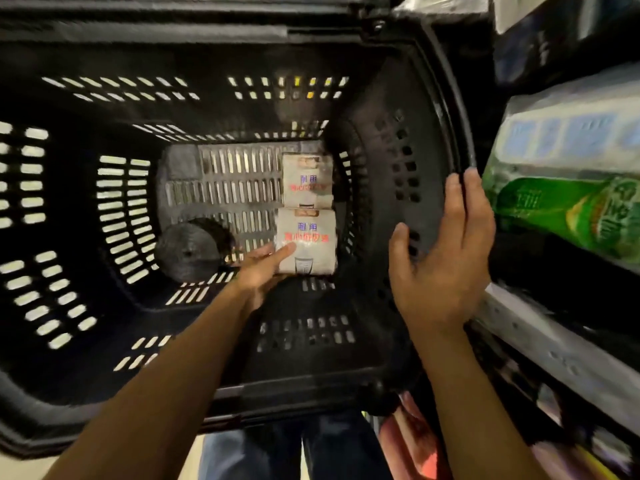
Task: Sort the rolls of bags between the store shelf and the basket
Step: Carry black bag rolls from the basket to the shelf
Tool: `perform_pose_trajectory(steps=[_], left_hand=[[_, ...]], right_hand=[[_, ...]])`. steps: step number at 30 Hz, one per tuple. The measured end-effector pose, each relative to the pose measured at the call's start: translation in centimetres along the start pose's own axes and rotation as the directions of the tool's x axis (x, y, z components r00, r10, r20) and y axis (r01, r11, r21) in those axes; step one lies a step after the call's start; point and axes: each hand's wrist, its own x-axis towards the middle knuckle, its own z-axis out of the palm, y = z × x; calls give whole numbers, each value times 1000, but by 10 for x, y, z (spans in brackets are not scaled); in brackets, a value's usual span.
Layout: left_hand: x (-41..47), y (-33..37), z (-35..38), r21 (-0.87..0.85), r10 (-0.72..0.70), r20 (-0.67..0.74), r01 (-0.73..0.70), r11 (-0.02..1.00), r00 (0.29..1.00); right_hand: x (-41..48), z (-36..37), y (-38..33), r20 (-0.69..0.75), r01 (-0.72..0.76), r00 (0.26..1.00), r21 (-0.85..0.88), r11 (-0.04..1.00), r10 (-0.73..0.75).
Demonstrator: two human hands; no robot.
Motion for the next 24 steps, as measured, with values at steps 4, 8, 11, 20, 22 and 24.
perform_pose_trajectory(steps=[4,8,11,20,22,24], left_hand=[[11,-4,12,-24,-25,-3,25,999,1000],[22,-8,18,6,-37,-30,37,999,999],[29,-10,21,47,-30,-78,34,998,996],[52,-24,19,456,75,-231,40,889,970],[54,-24,20,613,128,-257,59,788,958],[53,-24,20,709,185,-295,86,700,937]], right_hand=[[0,1,-1,-21,8,1000,-6,1000,-8],[0,3,0,-43,10,999,0,1000,-10],[0,5,1,-63,15,998,7,1000,-14],[1,7,-1,-100,2,995,29,1000,1],[0,7,-1,-94,0,996,29,1000,3],[0,6,0,-90,5,996,29,1000,-2]])
